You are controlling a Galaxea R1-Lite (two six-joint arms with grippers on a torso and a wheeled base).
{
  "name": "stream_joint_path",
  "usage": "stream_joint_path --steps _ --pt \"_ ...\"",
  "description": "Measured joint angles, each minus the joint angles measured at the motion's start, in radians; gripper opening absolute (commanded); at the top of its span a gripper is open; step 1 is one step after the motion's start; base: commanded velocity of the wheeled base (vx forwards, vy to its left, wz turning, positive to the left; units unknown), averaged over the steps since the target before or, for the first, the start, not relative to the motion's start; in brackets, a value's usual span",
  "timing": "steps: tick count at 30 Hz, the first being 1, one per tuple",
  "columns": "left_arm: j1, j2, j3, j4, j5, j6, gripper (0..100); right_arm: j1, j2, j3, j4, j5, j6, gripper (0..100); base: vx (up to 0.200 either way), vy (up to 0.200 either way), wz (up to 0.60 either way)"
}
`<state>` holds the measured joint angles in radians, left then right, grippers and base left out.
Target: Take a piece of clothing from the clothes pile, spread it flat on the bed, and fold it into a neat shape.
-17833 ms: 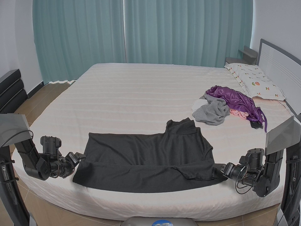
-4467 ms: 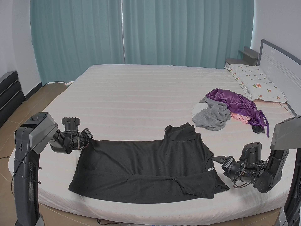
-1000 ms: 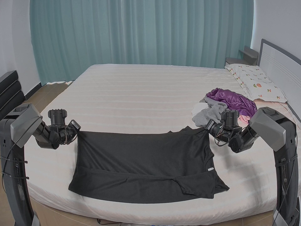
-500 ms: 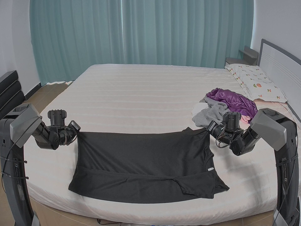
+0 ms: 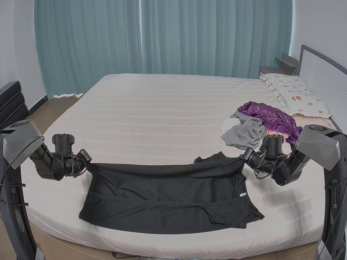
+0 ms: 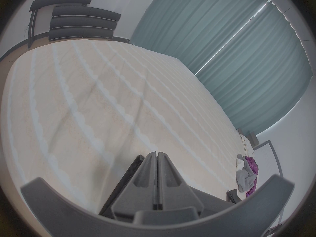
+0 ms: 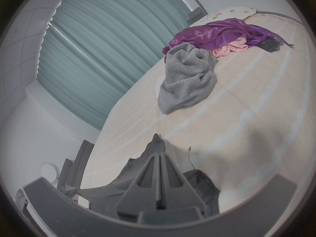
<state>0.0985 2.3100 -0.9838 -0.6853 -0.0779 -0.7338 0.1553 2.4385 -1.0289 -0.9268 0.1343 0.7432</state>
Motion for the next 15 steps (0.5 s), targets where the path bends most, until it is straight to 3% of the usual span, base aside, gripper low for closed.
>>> stream_joint_path --steps 8,15 --pt "-0.001 -0.036 0.072 -0.080 0.000 -0.002 0 -0.008 -0.051 0.125 -0.058 0.023 0.004 0 0.000 0.000 0.00" --pt "-0.010 -0.017 -0.002 -0.085 0.002 -0.053 0 -0.007 -0.035 0.054 -0.059 0.010 0.010 0 0.000 0.000 0.00"
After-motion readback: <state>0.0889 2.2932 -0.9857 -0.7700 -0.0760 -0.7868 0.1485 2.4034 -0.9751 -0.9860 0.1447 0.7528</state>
